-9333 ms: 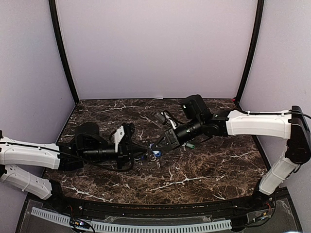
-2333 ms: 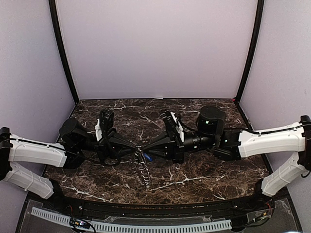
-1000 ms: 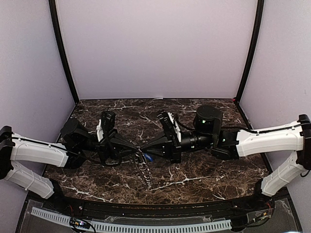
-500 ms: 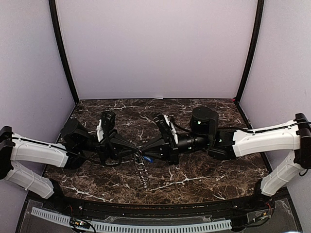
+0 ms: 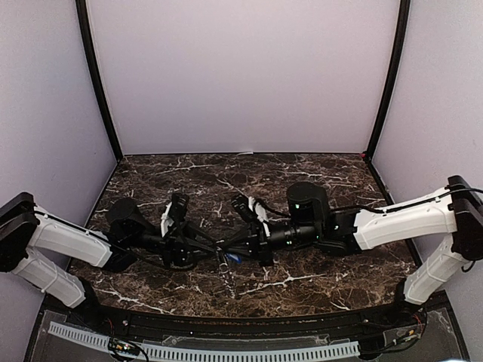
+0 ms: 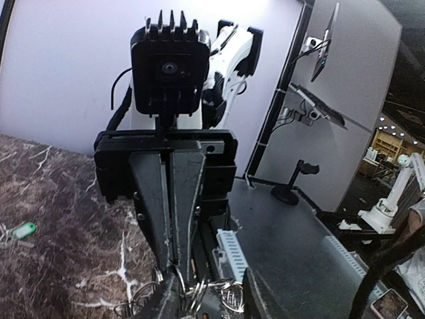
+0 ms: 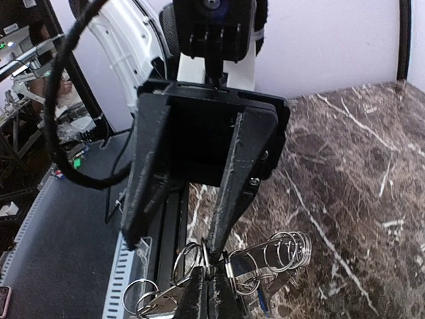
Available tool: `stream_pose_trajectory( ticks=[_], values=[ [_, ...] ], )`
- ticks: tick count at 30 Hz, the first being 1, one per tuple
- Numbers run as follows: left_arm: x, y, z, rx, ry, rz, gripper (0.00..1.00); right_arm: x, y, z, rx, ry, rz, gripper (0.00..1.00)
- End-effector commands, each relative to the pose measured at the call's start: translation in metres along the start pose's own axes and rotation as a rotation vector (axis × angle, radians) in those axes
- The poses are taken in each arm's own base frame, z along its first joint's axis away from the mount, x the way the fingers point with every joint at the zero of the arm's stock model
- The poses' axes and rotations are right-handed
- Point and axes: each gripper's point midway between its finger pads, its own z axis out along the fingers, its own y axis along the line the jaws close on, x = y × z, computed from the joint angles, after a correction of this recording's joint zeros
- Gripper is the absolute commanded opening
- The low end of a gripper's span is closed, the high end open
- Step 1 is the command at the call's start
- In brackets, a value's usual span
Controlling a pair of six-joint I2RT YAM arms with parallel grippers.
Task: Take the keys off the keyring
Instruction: Pass from the left arm to the right
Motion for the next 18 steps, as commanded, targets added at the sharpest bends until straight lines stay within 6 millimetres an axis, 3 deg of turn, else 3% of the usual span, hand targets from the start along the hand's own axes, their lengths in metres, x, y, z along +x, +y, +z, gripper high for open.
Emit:
stream_pose_trajectory(
  ticks=[1, 5, 9, 14, 18],
  values=[
    [0.030, 0.012, -0.005, -0.043, 0.036, -0.037, 0.41, 0.038, -0.020, 0.006, 0.071, 0.057, 0.062, 0.00],
    [0.044, 0.018, -0.009, -0.083, 0.050, -0.068, 0.50, 0.055, -0.025, 0.006, 0.075, 0.068, 0.093, 0.00],
    [0.052, 0.040, -0.018, -0.238, 0.082, -0.029, 0.62, 0.071, -0.029, 0.010, 0.081, 0.131, 0.111, 0.00],
    [0.055, 0.047, -0.017, -0.275, 0.166, -0.016, 0.58, 0.073, -0.029, 0.009, 0.083, 0.188, 0.103, 0.00],
    [0.044, 0.045, -0.013, -0.263, 0.157, -0.010, 0.57, 0.059, -0.025, 0.004, 0.082, 0.209, 0.075, 0.00]
  ],
)
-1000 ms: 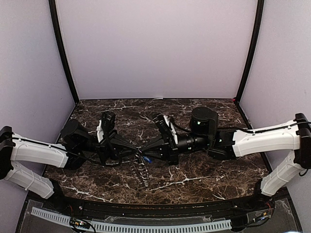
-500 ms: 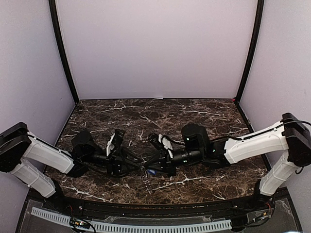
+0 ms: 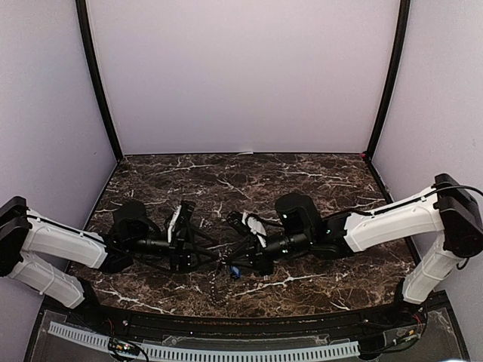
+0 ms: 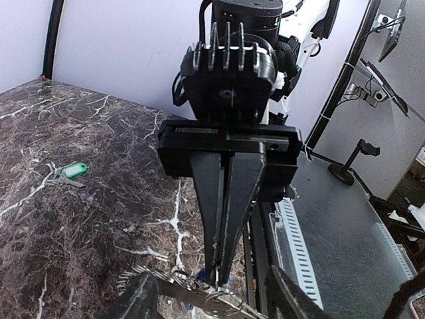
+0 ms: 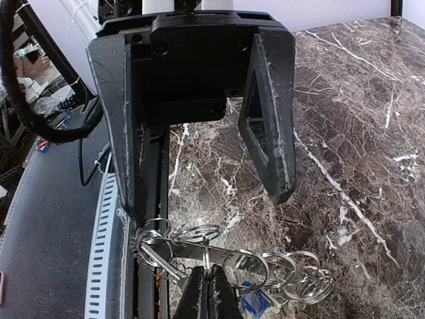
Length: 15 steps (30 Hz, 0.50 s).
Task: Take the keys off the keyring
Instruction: Pass from the left arm to the right, then pass from the right arm to the left
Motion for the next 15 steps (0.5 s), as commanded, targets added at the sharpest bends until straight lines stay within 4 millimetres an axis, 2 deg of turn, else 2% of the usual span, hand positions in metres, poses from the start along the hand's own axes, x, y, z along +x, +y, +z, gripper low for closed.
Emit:
stream_pose_trajectory(
  ticks=[1, 6, 11, 15],
  values=[
    [-0.007, 0.003, 0.004, -0.012, 0.030, 0.022, 0.57, -0.013, 0.001, -0.007, 0.019, 0.039, -0.035, 0.00],
    [-0.007, 0.001, 0.010, 0.025, 0.056, 0.007, 0.57, -0.020, 0.002, -0.009, 0.025, 0.062, -0.050, 0.00],
    [-0.005, -0.002, 0.018, 0.055, 0.079, -0.007, 0.56, -0.019, 0.001, -0.010, 0.035, 0.086, -0.055, 0.00],
    [0.009, 0.003, 0.019, 0.034, 0.115, -0.022, 0.56, -0.020, 0.000, -0.011, 0.039, 0.084, -0.058, 0.00]
  ],
)
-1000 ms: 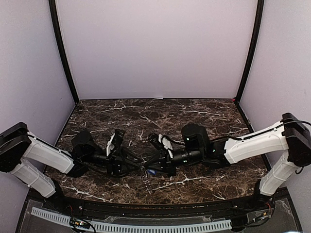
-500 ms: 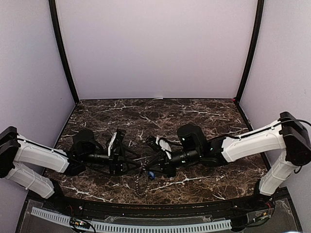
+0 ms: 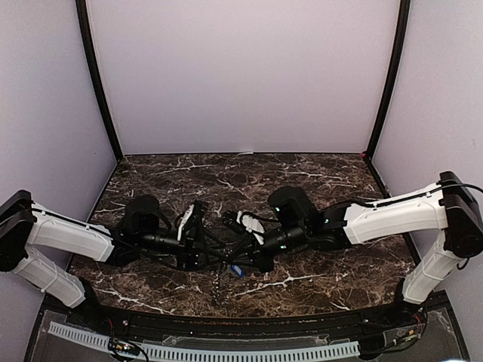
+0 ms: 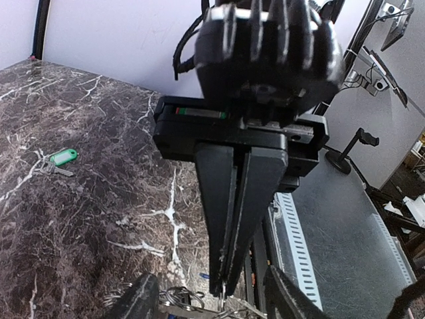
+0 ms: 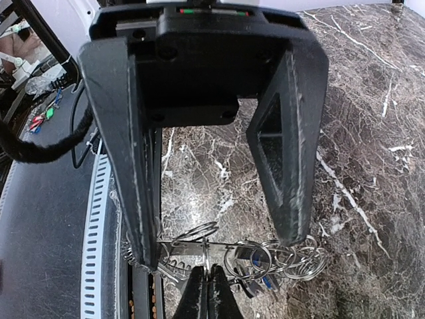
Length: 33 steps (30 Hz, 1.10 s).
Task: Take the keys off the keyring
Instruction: Pass from the right arm to the left
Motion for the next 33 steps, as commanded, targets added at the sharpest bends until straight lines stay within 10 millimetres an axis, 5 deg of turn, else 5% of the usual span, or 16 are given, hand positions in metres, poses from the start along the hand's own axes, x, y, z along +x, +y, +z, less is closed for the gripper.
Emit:
stream_pose_trajectory(
  ticks=[1, 4, 17, 24, 28, 33],
  values=[
    [0.008, 0.000, 0.004, 0.010, 0.035, 0.004, 0.55, -0.019, 0.002, -0.011, 0.012, -0.034, -0.037, 0.00],
    [0.008, -0.001, 0.005, 0.013, 0.037, 0.002, 0.47, -0.019, 0.003, -0.011, 0.008, -0.028, -0.041, 0.00],
    [0.011, -0.002, 0.012, 0.030, 0.069, 0.002, 0.43, -0.023, 0.005, -0.013, -0.001, 0.000, -0.069, 0.00],
    [0.016, -0.008, 0.013, 0.058, 0.087, 0.007, 0.24, -0.026, 0.004, -0.015, 0.007, 0.010, -0.081, 0.00],
    [0.015, -0.011, 0.012, 0.063, 0.076, 0.018, 0.00, -0.027, 0.000, -0.017, 0.020, 0.001, -0.074, 0.00],
    [0.007, -0.016, 0.009, 0.071, 0.027, 0.031, 0.00, -0.029, 0.000, -0.026, 0.014, -0.048, -0.043, 0.05]
  ],
)
